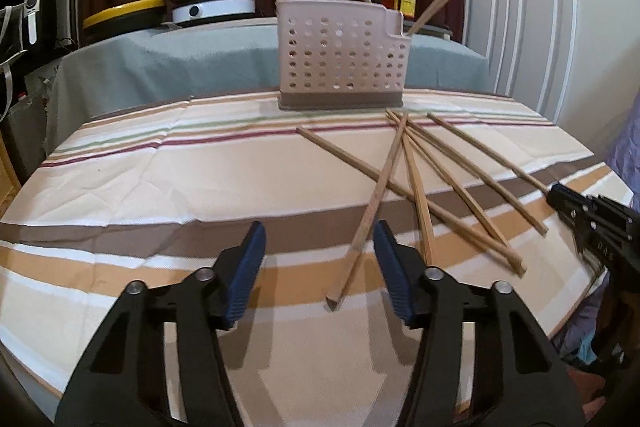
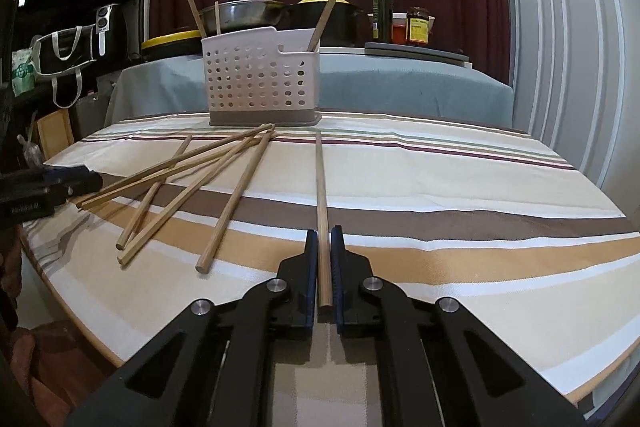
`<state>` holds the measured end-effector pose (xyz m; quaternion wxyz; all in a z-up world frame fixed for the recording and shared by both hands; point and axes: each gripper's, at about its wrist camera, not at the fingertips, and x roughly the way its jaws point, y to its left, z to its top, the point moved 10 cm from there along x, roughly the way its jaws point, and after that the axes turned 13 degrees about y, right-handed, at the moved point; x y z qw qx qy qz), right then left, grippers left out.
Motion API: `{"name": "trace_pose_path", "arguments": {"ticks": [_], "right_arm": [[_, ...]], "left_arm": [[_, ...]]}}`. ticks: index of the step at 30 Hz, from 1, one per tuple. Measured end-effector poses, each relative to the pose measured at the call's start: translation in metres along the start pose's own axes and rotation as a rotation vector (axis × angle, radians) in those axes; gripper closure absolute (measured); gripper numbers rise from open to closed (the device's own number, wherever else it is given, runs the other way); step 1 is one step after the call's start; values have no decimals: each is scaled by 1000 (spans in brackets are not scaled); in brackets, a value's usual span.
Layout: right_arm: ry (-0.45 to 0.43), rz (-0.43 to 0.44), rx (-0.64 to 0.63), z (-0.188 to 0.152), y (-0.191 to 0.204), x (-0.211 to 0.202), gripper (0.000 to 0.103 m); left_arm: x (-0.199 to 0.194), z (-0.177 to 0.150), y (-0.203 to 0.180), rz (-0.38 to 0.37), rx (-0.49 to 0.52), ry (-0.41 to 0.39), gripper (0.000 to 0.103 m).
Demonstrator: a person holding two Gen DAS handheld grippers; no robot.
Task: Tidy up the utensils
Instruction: 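Close the right tool on a wooden chopstick while the left tool closes on another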
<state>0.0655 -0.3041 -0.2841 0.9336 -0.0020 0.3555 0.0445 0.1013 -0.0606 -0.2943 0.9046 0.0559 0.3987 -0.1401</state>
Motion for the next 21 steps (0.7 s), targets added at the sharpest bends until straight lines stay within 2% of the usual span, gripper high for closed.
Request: {"name": "trace_pose_path", "arguments": {"ticks": [4,6,10,12,15,21], "right_arm": [[-1,10,6,0,0,0,95],[-3,16,10,0,0,0,95],[-7,20,15,0,0,1,95],[-7,22,19,-1,-1,0,91],[-13,19,32,-1,-3,0,79],[-17,24,39,-2,-4,-1,78]], "left_arm": [[4,-4,-4,-9,20,13,63],[7,-7,-6,-16,28,26,75],[6,-9,-11,-30,44,27,86],[5,-9,-13,-33,54,26,90],[5,-10,-16,-37,65,27,96],[4,-11,-17,-31,67,25,96]]}}
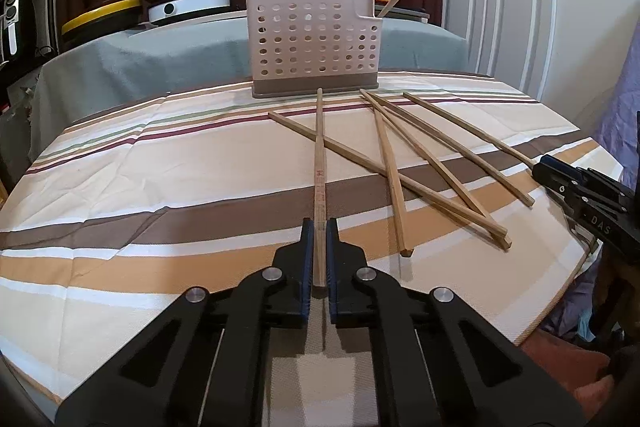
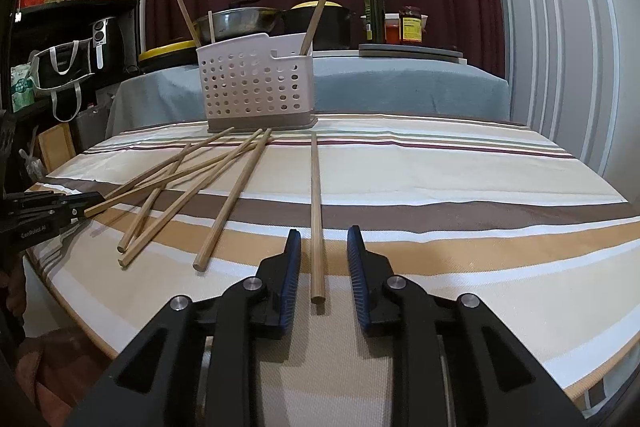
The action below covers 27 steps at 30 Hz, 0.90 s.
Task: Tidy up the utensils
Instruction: 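Close the right tool on a wooden chopstick while the left tool closes on another, then lift both held chopsticks and carry them over the white holder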
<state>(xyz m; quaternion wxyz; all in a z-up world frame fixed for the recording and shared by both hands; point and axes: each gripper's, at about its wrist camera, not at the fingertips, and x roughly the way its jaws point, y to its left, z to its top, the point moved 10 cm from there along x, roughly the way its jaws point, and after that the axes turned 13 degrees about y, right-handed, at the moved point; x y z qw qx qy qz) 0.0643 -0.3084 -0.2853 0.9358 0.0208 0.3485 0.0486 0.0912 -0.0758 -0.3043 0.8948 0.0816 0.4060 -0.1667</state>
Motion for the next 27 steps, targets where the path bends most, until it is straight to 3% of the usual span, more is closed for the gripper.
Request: {"name": "trace_pose_path", "arguments": {"ticks": [3,9,16,27], "right_arm": [[-2,5,2,0,0,0,80],[12,27,-9,1,6,-1,96],[-16,13,3,13,5,-15,96],[-125,-15,-11,64,8,-56,96]], "left_arm": [[0,0,0,1,1,-3,96],[-6,4,2,0,2,-15,96],[-25,17,1,1,4,-63,96],[-73,53,9,12,-30,-172,96]]}}
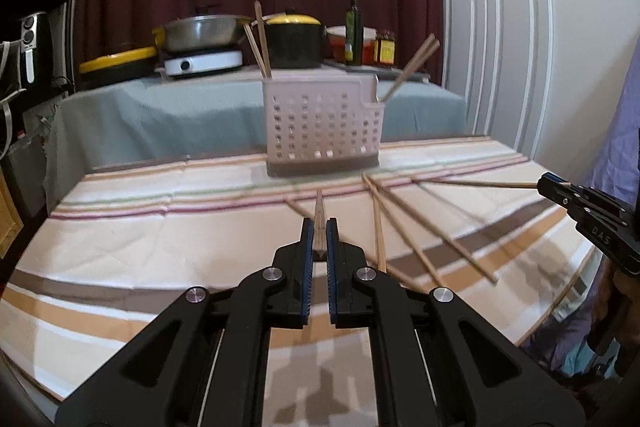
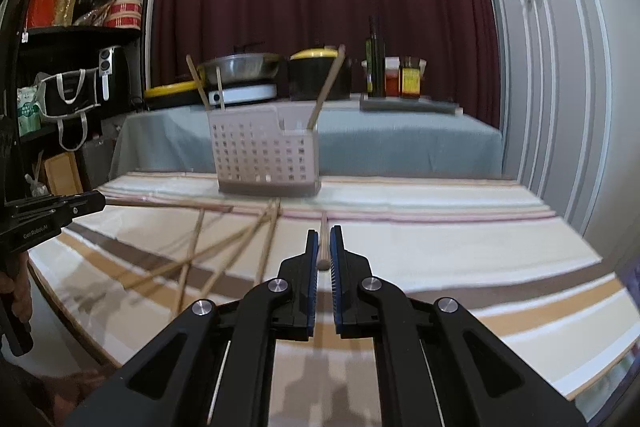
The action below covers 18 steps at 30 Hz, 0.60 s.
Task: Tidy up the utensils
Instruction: 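Lift both held chopsticks and carry them over the white holder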
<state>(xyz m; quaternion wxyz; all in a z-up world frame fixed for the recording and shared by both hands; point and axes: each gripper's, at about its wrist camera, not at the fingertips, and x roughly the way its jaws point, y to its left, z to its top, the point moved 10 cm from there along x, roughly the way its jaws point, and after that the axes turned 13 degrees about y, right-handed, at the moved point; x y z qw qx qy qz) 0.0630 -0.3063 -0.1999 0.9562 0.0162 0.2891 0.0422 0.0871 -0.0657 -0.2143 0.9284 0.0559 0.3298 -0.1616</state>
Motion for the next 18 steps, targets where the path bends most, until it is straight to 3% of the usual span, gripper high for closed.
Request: {"name": "trace_pose_path", "arguments": {"ticks": [9,18], "right_arm": [[-76,-13,-4,51,4,-27,96],[-61,-13,-3,82,7,-14,96]], "left_arm": [[-30,43,9,15,-27,-59,96],[-28,79,26,23,-67,-45,97]]}}
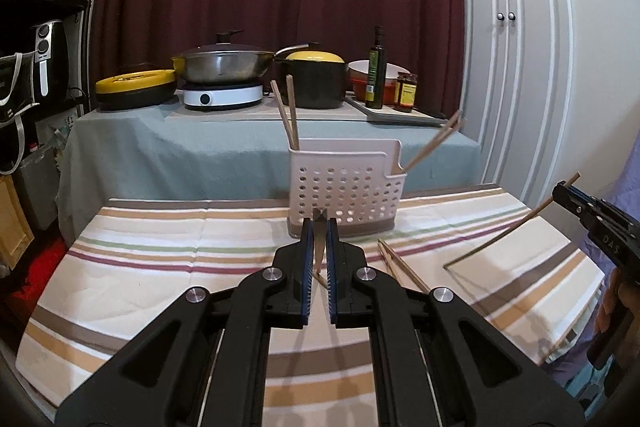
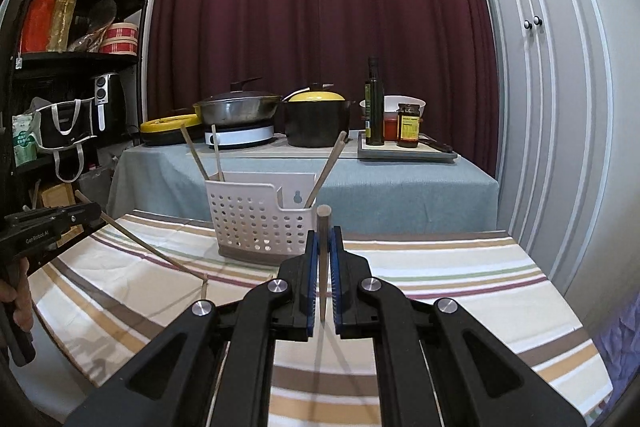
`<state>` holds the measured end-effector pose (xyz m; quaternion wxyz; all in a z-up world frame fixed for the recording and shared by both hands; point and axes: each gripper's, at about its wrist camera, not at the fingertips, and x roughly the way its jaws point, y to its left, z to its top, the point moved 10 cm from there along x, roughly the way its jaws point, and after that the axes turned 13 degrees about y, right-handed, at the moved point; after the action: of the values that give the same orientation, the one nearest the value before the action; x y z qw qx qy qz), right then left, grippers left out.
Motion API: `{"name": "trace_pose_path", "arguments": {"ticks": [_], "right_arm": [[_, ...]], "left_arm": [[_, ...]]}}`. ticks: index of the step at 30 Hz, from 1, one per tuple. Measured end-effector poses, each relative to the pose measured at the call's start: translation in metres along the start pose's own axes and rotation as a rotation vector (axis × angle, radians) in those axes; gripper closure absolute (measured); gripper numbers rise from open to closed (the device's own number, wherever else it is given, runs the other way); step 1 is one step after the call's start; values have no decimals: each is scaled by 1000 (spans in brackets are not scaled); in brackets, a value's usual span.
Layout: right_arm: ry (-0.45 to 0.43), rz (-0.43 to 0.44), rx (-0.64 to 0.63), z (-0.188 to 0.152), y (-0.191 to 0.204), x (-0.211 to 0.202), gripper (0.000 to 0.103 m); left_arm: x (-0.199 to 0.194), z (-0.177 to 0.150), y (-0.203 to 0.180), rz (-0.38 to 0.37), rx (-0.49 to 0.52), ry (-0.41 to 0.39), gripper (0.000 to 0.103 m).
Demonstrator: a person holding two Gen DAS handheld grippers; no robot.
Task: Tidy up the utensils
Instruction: 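Lift both held chopsticks and carry them over the white holder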
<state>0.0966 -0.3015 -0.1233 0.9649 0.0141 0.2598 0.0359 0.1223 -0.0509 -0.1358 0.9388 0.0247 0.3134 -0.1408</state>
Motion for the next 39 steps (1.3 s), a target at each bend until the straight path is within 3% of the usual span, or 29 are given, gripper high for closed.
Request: {"name": "trace_pose_path", "arguments": {"ticks": [8,21,30,39], "right_arm": [[-13,3,-13,26,4,19,96],[-31,41,9,58,4,28,96],[-116,92,-2,109,15,15,96],[-202,118,-32,163,24,18,96]], "left_arm": [[15,25,7,4,-14,6,97],[11,67,8,-20,8,-50,96],[-4,121,1,-58,26,-129,97],[-16,180,-12,-49,74,-244,96]]}}
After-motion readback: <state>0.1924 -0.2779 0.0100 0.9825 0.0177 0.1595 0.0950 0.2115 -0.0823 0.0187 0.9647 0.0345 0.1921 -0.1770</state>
